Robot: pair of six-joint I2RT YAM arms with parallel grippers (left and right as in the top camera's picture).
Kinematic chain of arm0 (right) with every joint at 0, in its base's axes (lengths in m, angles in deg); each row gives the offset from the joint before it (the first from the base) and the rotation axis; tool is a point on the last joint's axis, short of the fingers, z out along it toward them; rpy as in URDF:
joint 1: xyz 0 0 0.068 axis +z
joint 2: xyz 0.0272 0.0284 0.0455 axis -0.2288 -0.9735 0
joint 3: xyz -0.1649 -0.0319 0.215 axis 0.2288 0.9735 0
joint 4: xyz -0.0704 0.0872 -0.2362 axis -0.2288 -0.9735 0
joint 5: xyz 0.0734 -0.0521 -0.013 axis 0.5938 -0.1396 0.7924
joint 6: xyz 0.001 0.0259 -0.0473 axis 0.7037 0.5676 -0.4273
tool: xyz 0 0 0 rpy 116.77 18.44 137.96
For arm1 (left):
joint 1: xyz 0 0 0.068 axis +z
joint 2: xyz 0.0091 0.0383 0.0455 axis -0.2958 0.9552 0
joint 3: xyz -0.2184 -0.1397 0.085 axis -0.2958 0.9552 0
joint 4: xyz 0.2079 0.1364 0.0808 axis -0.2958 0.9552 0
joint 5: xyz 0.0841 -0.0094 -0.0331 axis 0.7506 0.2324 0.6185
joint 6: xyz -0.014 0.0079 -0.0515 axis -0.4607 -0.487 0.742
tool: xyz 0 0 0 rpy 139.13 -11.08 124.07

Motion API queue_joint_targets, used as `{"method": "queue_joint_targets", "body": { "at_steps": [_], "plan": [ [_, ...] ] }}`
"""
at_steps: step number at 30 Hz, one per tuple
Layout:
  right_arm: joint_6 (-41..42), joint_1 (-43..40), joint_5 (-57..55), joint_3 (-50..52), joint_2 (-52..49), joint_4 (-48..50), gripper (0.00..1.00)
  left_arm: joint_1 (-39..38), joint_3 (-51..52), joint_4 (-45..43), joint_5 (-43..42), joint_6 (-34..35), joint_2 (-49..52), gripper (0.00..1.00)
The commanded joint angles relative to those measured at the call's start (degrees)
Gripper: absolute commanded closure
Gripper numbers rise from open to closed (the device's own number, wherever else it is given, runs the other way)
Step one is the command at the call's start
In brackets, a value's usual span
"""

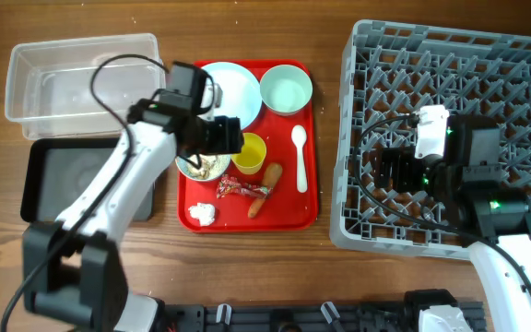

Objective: Sort waste into correct bins and load items into the dishwasher rack
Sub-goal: 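Reach the left gripper to the yellow cup and grasp it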

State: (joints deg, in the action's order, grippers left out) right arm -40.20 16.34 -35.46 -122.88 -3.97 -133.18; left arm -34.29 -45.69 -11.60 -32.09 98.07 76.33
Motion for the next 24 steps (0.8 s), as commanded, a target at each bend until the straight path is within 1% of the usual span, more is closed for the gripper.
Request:
{"method": "queue_joint_targets", "body": {
  "at_steps": [1,2,3,7,10,14,18,22,23,24],
  "plan": [
    [-0.33,-0.09,0.35,-1.33,-0.17,0.35,0.0,-2.69,-0.55,-1.73,1.66,0.09,4.7,0.28],
    [-0.35,-0.09,0.33,-1.33,-0.17,0.33,0.0,-3.52,-0.55,-2.32,1.81,0.09,5.62,0.36],
    [-0.33,-0.09,0.33,-1.33,-0.17,0.33,0.0,-4.15,-0.55,-2.51,2.36,0.09,5.88,0.43],
    [-0.33,-0.09,0.33,-1.33,-0.22,0.33,0.0,-5.33,-0.55,-2.73,4.02,0.07,5.95,0.55],
    [-0.33,-0.09,0.35,-1.33,-0.22,0.28,0.0,-5.6,-0.55,-2.73,4.02,0.07,5.95,0.72],
    [-0.31,-0.09,0.35,-1.33,-0.22,0.09,0.0,-5.6,-0.55,-2.71,4.0,0.09,5.95,0.81],
    [-0.31,-0.09,0.35,-1.33,-0.22,0.0,0.0,-5.6,-0.55,-2.71,4.0,0.11,5.95,0.96],
    [-0.28,-0.09,0.07,-1.33,-0.22,-0.11,0.0,-5.49,-0.61,-2.8,3.98,0.11,5.9,0.96],
    [0.48,-0.09,-0.98,-1.33,-0.22,-0.04,0.0,-5.07,-0.85,-2.97,3.78,0.55,5.73,0.96],
    [3.37,-0.09,-4.15,-1.33,-0.22,0.31,0.0,-4.63,-1.2,-3.06,3.74,1.86,5.51,0.96]
  ]
}}
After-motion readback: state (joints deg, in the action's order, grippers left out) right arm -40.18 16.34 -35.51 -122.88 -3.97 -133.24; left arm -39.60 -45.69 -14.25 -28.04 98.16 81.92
